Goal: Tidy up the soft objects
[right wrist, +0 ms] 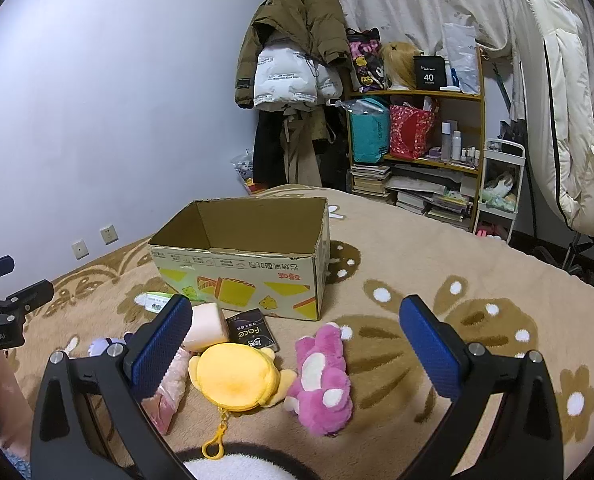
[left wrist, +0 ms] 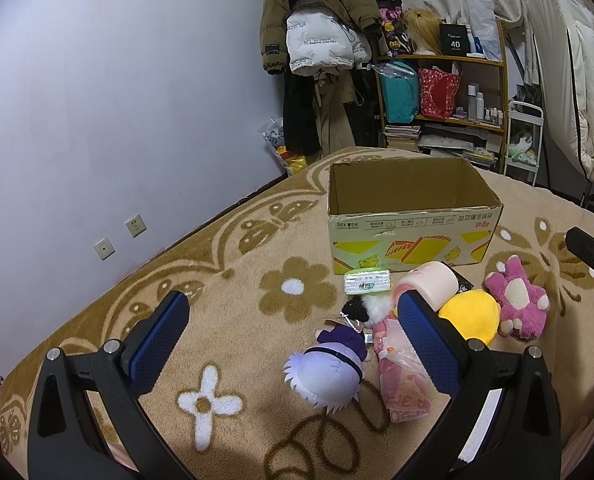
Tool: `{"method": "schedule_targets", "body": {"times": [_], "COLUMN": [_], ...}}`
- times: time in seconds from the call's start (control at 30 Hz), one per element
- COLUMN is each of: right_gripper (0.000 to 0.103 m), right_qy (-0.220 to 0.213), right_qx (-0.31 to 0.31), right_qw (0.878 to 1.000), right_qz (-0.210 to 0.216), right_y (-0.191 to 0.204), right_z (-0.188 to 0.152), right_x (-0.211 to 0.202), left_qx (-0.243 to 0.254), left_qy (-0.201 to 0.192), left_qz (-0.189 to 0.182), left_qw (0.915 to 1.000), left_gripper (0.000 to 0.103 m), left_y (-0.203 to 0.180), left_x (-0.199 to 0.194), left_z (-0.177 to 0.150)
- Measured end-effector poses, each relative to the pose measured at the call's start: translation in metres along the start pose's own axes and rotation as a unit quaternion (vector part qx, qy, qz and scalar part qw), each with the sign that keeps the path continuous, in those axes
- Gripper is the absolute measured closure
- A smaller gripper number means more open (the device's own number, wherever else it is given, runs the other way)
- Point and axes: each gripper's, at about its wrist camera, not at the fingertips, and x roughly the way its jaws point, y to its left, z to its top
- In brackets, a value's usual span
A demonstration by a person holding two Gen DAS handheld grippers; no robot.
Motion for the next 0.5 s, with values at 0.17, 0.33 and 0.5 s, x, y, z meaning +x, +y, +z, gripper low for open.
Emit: {"method": "schedule_targets", "body": {"times": [0.17, 0.33, 0.5], "right_gripper": [0.0, 0.0, 0.0], "right_qy": [0.0, -0.001, -0.001], "right_qx": [0.0, 0.001, 0.001], "right_qw": [1.0, 1.0, 1.0], "right_qz": [0.0, -0.001, -0.001], "right_y": [0.0007, -0.0012, -0.0026], "right_z": [0.0001, -0.0006, 0.0004], "right_x": [0.0005, -0.0007, -0.0016], "left_qx": [0.0, 0.0, 0.001], "left_qy": [0.0, 0.001, 0.002], "left_qz": [0.001, 0.0, 0.002], "left_qw": [1.0, 1.0, 1.0], "left_gripper": [0.0, 0.0, 0.0], "left_y": [-0.0008, -0.0007, -0.0008], "left_x": [0.0002, 0.0003, 0.0008], "left_z": [-0.0007, -0.0006, -0.0012]}}
